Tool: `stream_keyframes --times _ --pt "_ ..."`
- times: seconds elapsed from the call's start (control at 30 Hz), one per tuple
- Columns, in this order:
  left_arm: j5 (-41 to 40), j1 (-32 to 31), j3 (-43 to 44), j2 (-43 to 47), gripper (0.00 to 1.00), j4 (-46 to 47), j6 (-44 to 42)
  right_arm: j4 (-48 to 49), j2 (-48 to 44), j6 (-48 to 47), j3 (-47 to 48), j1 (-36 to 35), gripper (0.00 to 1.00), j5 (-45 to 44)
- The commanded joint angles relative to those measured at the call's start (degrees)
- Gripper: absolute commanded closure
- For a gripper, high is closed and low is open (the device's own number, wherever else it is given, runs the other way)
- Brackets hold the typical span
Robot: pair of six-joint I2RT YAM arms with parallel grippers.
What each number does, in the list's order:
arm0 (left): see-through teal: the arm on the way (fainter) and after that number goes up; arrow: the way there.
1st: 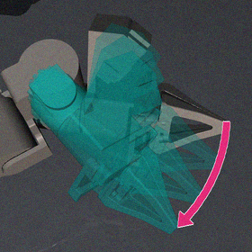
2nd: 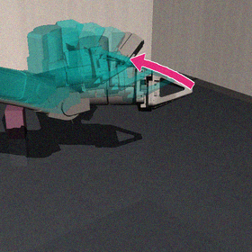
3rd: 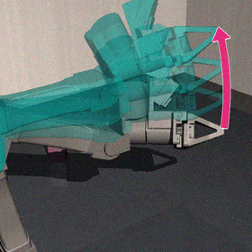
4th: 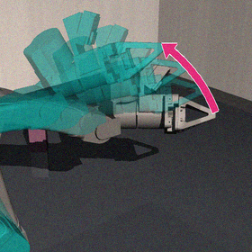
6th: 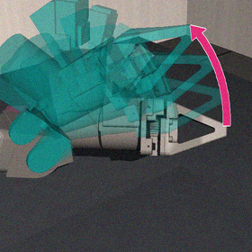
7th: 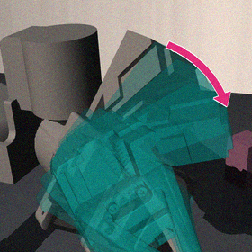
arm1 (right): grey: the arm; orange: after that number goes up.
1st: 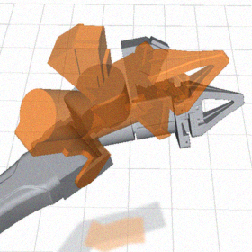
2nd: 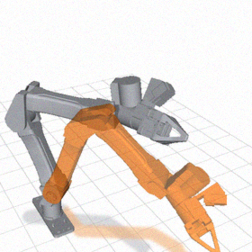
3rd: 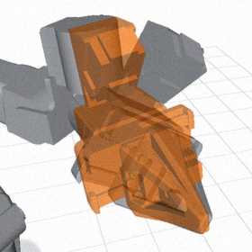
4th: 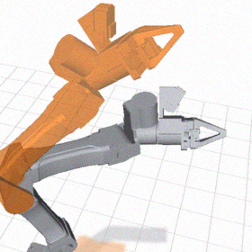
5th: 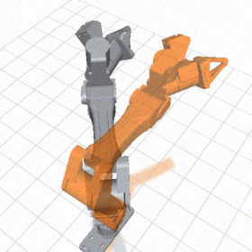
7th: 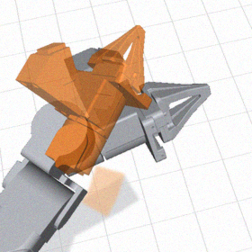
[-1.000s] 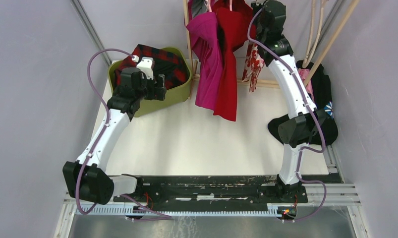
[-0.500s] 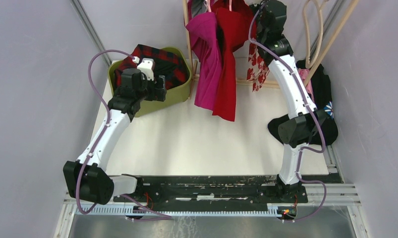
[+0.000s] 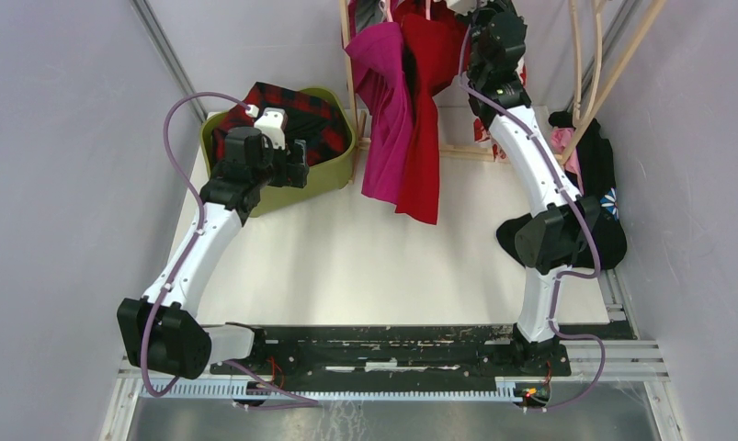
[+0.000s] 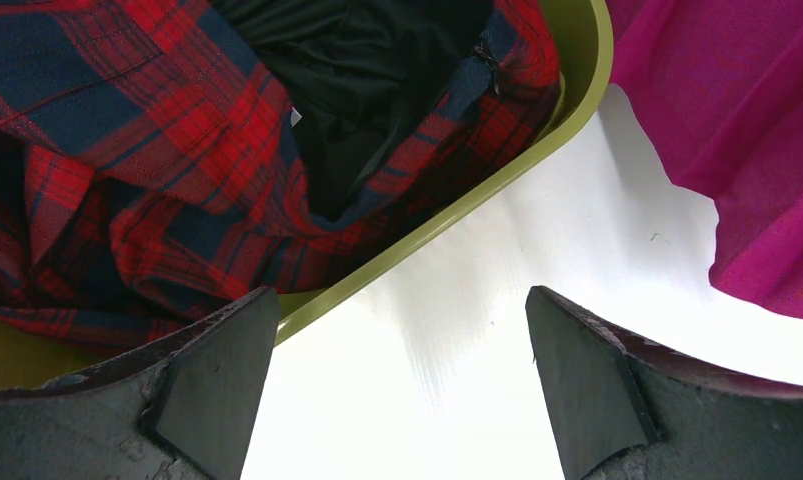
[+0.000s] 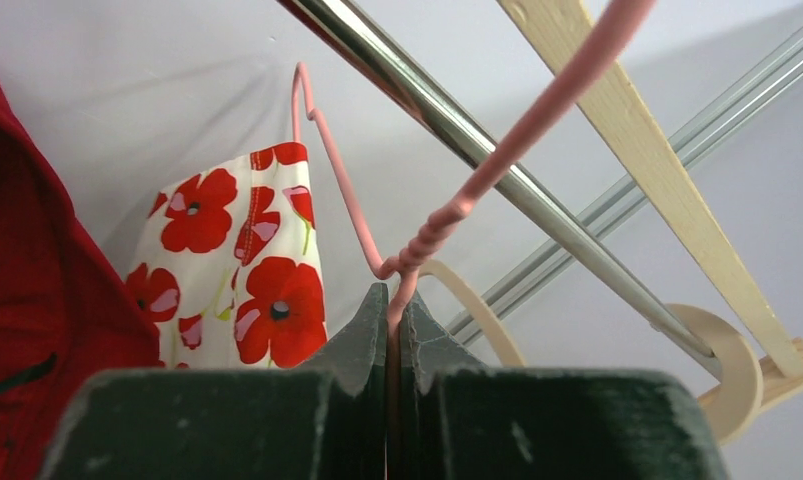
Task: Remove the skirt from the hanger
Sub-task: Pick up the hanger from the clothesline.
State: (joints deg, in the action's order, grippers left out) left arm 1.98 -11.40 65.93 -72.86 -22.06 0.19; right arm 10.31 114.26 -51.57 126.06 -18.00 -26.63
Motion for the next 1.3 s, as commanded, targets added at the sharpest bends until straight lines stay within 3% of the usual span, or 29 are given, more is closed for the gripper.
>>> stream_keyframes --times 0.0,0.47,0.67,0.83,1.0,1.27 --pt "-0.13 -0.17 1.16 0.18 0.0 2.55 -1.9 12.82 -4.78 -5.17 -1.24 -0.15 0.99 -0.01" --pt "1.26 -0.12 1.57 0.27 0.01 2.82 -0.48 20.16 -13.1 -1.42 -12.47 -0.63 0.99 -0.49" --pt "2.77 -0.17 1.93 0.93 0.0 2.06 -0.07 14.88 -18.71 6.57 -21.24 -0.8 1.0 -1.74" --pt "8.51 -1.17 3.5 3.58 0.01 1.72 -0.02 10.04 -25.1 15.46 -32.62 -0.96 0.99 -2.35" --pt "11.15 -7.78 7.67 7.9 0.02 1.68 -3.57 3.12 -30.11 23.58 -36.71 -1.59 1.0 -1.11" --pt "15.62 -25.73 15.3 8.4 0.01 4.81 -5.28 0.93 -33.45 25.99 -37.33 -1.77 0.99 -1.66"
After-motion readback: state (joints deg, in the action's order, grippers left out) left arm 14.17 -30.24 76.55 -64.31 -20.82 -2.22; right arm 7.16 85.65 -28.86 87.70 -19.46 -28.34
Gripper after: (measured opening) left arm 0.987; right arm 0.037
